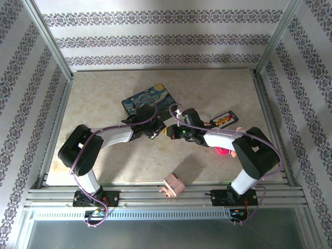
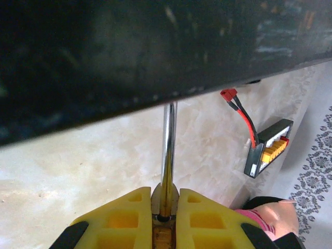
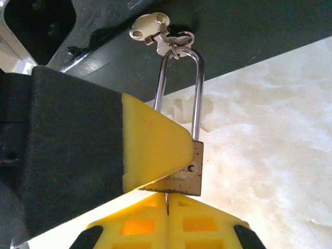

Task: Unlock a padlock with a key

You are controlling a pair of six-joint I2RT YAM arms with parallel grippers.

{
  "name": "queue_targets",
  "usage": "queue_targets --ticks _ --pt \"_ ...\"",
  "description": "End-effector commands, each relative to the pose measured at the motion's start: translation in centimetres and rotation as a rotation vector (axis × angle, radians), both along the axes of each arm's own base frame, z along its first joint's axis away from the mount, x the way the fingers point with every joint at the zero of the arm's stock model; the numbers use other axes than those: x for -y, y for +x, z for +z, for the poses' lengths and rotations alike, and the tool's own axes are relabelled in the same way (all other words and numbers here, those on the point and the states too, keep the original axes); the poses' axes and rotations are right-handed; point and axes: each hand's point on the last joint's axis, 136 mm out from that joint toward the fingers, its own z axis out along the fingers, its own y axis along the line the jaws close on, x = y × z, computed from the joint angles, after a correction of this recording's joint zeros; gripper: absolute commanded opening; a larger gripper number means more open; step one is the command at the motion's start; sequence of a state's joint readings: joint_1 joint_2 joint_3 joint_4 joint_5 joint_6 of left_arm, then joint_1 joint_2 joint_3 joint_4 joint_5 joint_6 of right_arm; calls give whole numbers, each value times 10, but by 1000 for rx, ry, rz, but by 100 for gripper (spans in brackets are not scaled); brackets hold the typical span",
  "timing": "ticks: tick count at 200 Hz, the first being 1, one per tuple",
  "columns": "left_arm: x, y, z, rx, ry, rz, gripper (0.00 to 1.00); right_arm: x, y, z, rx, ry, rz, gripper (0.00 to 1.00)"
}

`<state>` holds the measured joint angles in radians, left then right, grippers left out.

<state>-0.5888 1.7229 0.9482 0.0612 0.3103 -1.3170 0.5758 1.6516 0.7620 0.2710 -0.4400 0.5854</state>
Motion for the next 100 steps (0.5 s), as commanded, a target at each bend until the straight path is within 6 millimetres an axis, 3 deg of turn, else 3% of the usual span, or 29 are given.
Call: queue_targets --ticks 1,100 --pt "15 -12 32 27 -100 -76 0 18 21 -16 -55 21 -127 0" --pt "15 -12 37 42 -106 -73 0 20 33 -9 -232 288 -231 0"
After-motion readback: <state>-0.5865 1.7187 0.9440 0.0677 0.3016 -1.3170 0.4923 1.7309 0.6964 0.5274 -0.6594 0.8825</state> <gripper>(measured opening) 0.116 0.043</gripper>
